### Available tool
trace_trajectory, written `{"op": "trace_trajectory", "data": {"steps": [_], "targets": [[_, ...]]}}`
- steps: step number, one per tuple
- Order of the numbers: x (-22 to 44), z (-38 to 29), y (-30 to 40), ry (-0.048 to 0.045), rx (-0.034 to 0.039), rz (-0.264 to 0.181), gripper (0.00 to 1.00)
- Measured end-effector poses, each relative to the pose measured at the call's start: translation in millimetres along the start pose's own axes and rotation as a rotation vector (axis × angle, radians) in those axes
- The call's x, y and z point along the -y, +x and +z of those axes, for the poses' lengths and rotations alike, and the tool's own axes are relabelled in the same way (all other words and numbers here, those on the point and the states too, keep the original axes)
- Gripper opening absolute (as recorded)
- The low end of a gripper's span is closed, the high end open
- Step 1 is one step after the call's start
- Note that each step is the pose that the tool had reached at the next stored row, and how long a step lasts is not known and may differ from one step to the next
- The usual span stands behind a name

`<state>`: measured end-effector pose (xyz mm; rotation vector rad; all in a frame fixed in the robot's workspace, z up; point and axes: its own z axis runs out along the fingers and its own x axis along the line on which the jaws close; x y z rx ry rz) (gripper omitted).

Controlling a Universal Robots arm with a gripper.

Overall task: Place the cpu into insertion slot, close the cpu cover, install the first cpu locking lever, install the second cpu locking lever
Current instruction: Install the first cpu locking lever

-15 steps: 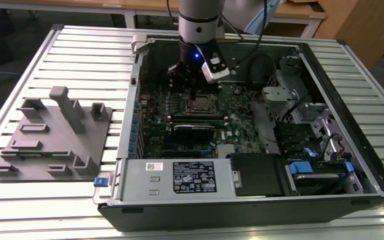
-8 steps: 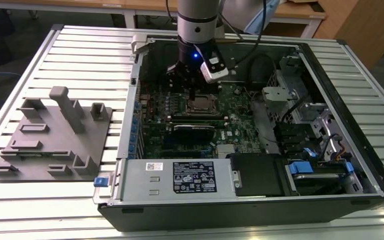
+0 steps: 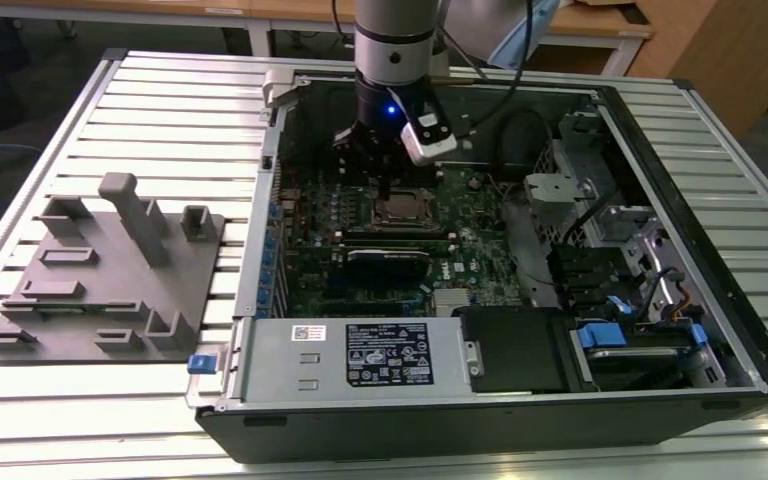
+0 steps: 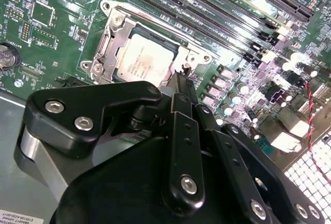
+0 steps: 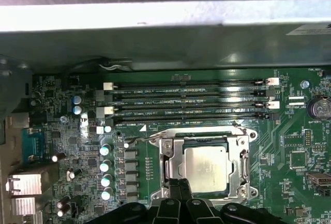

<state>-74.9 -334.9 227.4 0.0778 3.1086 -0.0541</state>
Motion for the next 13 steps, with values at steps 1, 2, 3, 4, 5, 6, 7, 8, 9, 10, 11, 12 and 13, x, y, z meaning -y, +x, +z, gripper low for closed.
{"op": "trace_trajectory", "data": {"steps": [1,2,3,4,5,6,7,8,9,10,11,12,13], "targets": [[0.1,-0.1,0.6,0.0001,-0.0001,0.000,0.10],[0.2,-0.2,1.7,-0.0002,0.0000,0.000,0.10],[0.2,-0.2,3.3,-0.0006,0.0002,0.000,0.10],[0.3,-0.1,5.3,-0.0010,0.0005,0.000,0.10],[0.4,-0.2,7.3,-0.0010,0.0005,0.000,0.10],[0.5,-0.2,9.6,-0.0011,0.0008,0.000,0.10],[0.6,-0.3,12.1,-0.0012,0.0011,0.000,0.10],[0.8,-0.3,14.8,-0.0012,0.0013,0.000,0.10],[0.9,-0.3,17.3,-0.0012,0.0015,0.000,0.10],[1.0,-0.4,19.9,-0.0012,0.0017,0.000,0.10],[1.1,-0.4,22.5,-0.0012,0.0019,0.000,0.10],[1.3,-0.4,25.0,-0.0012,0.0020,0.000,0.10],[1.4,-0.4,27.0,-0.0012,0.0021,0.000,0.10]]}}
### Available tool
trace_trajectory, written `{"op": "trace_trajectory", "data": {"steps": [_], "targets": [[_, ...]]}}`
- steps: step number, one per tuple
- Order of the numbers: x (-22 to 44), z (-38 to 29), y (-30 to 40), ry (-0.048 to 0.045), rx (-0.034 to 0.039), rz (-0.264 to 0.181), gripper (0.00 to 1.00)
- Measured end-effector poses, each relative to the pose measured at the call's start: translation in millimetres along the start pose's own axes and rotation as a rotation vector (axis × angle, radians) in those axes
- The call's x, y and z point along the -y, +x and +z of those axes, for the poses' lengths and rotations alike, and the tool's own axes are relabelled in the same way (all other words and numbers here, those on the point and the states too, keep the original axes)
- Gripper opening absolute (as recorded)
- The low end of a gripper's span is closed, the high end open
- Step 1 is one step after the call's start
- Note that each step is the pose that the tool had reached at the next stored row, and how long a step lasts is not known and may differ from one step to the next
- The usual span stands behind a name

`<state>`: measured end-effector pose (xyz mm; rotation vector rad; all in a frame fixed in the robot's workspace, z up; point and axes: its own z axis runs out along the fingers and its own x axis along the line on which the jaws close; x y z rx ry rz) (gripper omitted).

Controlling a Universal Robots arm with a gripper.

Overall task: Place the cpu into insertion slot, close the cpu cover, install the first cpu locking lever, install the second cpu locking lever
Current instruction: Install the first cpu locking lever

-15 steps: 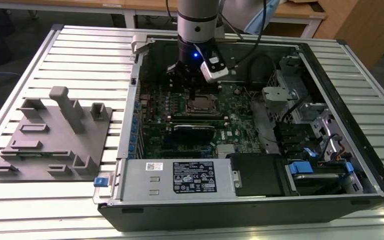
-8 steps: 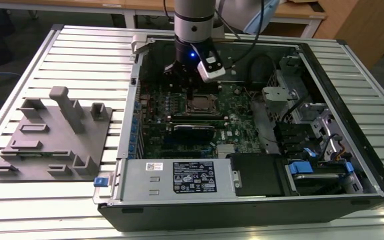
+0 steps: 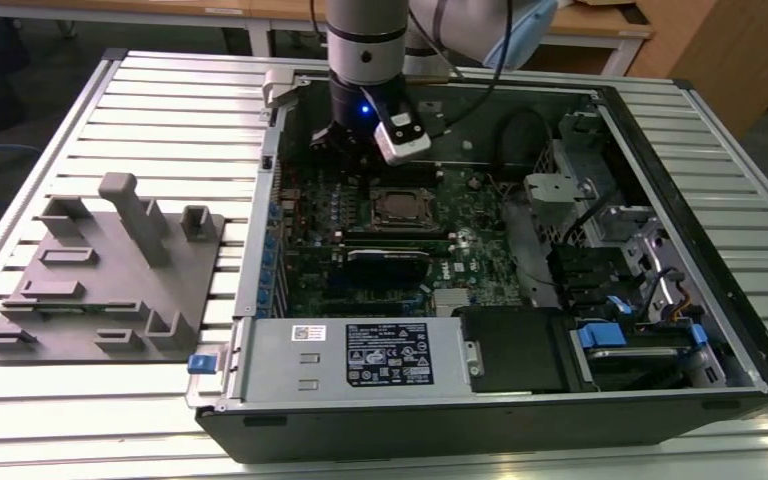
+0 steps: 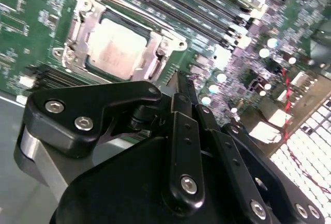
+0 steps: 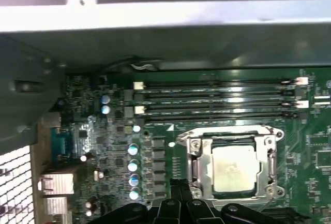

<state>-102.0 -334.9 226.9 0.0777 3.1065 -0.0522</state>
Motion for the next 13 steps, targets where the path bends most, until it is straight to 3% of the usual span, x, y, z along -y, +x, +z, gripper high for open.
{"op": "trace_trajectory", "data": {"steps": [4,5,9,11,13], "targets": [[0.1,0.0,2.6,-0.0006,-0.0001,0.000,0.10],[0.2,0.0,2.8,-0.0059,-0.0004,0.000,0.10],[0.5,0.0,3.8,-0.0706,-0.0035,0.002,0.10],[0.8,0.0,5.7,-0.0843,-0.0041,0.003,0.10],[1.3,-0.1,8.1,-0.1117,-0.0053,0.004,0.10]]}}
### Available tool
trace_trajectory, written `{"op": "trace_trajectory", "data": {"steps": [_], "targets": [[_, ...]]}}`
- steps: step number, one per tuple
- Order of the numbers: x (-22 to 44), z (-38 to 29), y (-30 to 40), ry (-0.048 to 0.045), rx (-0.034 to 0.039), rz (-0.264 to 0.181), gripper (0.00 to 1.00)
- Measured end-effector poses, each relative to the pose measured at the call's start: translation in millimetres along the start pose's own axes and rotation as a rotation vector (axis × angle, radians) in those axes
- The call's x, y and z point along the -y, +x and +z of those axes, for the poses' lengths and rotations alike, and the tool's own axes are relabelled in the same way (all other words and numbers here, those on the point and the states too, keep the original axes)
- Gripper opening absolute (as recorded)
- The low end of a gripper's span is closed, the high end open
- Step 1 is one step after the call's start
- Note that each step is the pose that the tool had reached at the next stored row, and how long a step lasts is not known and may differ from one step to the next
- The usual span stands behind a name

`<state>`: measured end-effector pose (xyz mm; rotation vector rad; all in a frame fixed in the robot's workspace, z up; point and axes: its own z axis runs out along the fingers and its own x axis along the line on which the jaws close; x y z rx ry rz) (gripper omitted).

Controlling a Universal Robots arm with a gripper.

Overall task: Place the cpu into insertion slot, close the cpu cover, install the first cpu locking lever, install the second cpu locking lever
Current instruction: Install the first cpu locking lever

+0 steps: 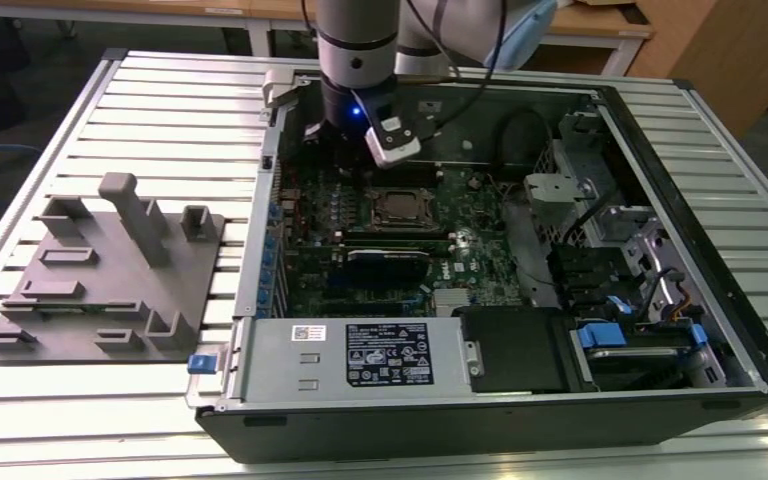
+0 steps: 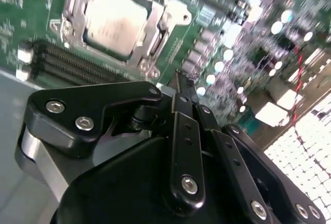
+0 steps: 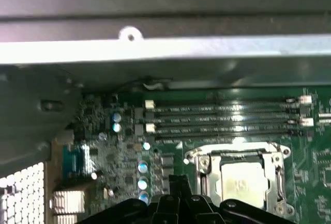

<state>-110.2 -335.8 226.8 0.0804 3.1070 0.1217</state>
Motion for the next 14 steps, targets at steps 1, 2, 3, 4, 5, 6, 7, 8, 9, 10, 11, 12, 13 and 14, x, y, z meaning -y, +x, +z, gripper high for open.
{"op": "trace_trajectory", "data": {"steps": [1,2,3,4,5,6,7,8,9,10,11,12,13,14], "targets": [[0.3,-0.1,1.1,-0.0183,-0.0011,0.001,0.10],[0.7,-0.1,2.0,-0.0362,-0.0018,0.001,0.10],[1.1,-0.2,3.0,-0.0542,-0.0027,0.002,0.10],[1.5,-0.3,3.9,-0.0720,-0.0038,0.003,0.10],[1.8,-0.3,4.7,-0.0894,-0.0044,0.003,0.10],[2.2,-0.3,5.5,-0.1060,-0.0054,0.004,0.10],[2.5,-0.3,6.0,-0.1236,-0.0063,0.004,0.10],[3.0,-0.4,6.5,-0.1400,-0.0071,0.005,0.10],[3.3,-0.5,6.7,-0.1570,-0.0079,0.005,0.10],[3.3,-0.4,6.8,-0.1609,-0.0081,0.006,0.10],[3.3,-0.5,6.8,-0.1610,-0.0081,0.006,0.10],[3.3,-0.6,6.8,-0.1611,-0.0081,0.006,0.10],[3.3,-1.4,6.8,-0.1608,-0.0084,0.006,0.10],[3.2,-2.9,6.6,-0.1609,-0.0083,0.006,0.10]]}}
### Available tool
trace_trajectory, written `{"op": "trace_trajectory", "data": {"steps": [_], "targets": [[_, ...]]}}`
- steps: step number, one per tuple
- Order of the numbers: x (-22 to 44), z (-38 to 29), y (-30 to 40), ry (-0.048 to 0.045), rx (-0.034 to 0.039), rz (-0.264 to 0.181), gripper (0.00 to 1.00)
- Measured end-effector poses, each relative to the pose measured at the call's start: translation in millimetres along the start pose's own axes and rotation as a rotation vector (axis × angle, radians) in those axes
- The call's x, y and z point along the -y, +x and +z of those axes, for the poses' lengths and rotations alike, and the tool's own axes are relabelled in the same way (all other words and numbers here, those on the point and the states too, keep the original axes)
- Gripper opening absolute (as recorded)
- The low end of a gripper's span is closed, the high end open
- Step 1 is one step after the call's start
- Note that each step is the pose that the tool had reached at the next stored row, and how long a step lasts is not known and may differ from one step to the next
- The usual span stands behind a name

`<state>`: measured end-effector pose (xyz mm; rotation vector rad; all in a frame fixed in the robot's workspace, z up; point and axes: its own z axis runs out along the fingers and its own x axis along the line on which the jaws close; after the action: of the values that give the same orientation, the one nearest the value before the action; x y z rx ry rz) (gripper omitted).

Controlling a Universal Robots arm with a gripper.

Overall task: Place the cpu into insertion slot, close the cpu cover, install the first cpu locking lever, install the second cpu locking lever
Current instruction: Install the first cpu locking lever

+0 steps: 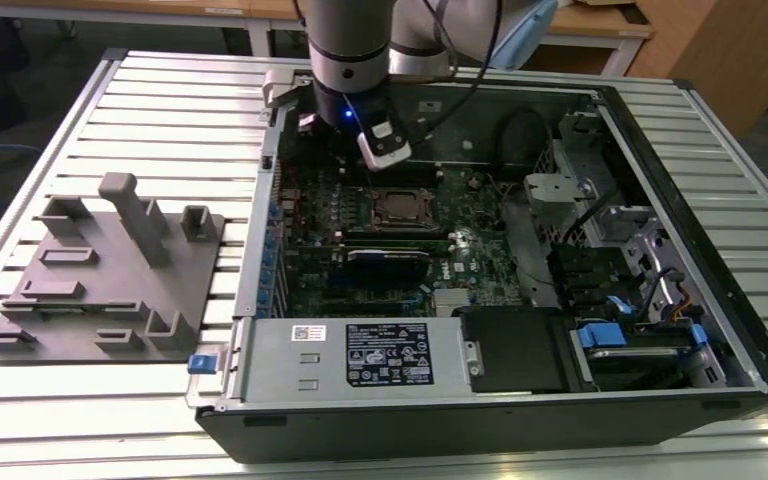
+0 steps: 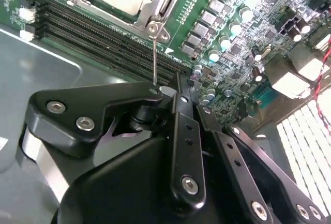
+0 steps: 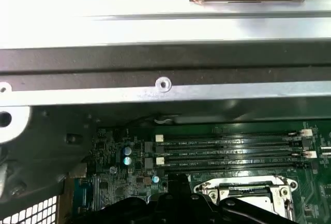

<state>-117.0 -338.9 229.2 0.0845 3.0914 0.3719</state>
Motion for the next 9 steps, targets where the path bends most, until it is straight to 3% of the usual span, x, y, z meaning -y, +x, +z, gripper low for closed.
{"op": "trace_trajectory", "data": {"steps": [5,7,9], "targets": [[-3.0,-11.9,-0.4,-0.0003,0.0001,0.000,0.10],[-3.3,-13.3,-0.5,-0.0007,0.0002,0.000,0.10],[-3.3,-13.3,-0.6,-0.0072,-0.0002,0.000,0.10]]}}
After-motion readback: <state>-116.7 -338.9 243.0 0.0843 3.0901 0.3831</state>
